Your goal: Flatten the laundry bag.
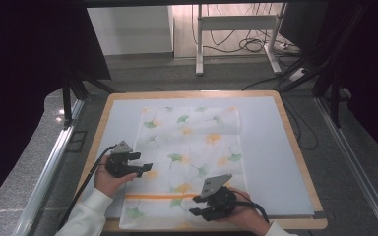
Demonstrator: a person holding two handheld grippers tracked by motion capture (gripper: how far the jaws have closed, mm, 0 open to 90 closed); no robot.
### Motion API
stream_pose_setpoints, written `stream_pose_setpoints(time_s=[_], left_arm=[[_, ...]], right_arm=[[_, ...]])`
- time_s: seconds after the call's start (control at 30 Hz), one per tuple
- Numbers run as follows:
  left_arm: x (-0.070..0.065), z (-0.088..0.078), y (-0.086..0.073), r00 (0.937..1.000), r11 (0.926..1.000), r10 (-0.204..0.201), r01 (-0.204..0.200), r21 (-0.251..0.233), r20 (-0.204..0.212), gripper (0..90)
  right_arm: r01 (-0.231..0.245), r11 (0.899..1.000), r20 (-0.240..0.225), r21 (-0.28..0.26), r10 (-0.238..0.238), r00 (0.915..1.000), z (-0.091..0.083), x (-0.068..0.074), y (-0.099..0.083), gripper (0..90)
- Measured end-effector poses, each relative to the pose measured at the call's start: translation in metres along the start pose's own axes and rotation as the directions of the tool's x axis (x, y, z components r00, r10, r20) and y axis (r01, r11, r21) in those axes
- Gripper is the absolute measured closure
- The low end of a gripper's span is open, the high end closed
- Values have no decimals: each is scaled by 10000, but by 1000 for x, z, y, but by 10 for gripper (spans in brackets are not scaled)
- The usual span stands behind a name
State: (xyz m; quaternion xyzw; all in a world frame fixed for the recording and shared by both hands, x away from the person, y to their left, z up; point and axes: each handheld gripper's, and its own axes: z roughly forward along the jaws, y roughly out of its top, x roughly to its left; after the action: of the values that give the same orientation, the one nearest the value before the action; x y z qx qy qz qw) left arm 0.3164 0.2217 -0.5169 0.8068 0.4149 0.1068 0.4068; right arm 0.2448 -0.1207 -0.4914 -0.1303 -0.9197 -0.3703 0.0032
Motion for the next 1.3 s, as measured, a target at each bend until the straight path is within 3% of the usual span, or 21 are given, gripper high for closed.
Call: stream_pose_setpoints(time_s=[0.1,0.23,0.33,0.47,0.6,0.63,0.83,0.87,0.97,1.13,1.23,1.3], left_arm=[[7,2,3,9995,9998,-190,188,-87,-235,297],[18,7,7,9976,9992,-405,402,-64,-560,294],[19,11,7,9978,9992,-395,398,55,-541,295],[17,13,6,9974,9993,-268,284,227,-662,296],[19,9,6,9954,9995,-164,188,247,-945,294],[19,7,5,9944,9995,-110,139,272,-1054,293],[24,2,-1,9925,9990,-325,357,254,-1177,291],[24,1,-1,9923,9989,-364,396,247,-1183,291],[23,3,-2,9930,9987,-430,459,235,-1101,293],[10,4,3,9975,9996,-144,161,238,-691,312],[-2,7,8,9993,9998,67,-59,202,-378,314],[-6,7,9,9994,9996,186,-180,206,-301,310]], right_arm=[[-411,9979,654,-504,444,9969,-18,-20,2,501],[-1085,9921,1651,-635,1177,9792,-31,-53,-3,455],[-1522,9874,2427,-438,1583,9571,-35,-76,-10,417],[-2310,9723,3402,-349,2289,9121,-40,-100,-23,389],[-2908,9557,3847,-456,2854,8778,-50,-118,-34,370],[-3005,9526,3890,-474,2947,8728,-52,-120,-36,366],[-3511,9360,4047,-254,3308,8525,-56,-126,-48,342],[-3643,9310,4119,-211,3401,8454,-56,-127,-50,342],[-3732,9276,4162,-139,3448,8414,-54,-131,-53,342],[-3736,9276,4198,-61,3414,8409,-53,-133,-54,354],[-3708,9282,4140,-309,3496,8405,-59,-130,-56,430],[-3690,9285,4017,-411,3535,8448,-63,-127,-57,476]])
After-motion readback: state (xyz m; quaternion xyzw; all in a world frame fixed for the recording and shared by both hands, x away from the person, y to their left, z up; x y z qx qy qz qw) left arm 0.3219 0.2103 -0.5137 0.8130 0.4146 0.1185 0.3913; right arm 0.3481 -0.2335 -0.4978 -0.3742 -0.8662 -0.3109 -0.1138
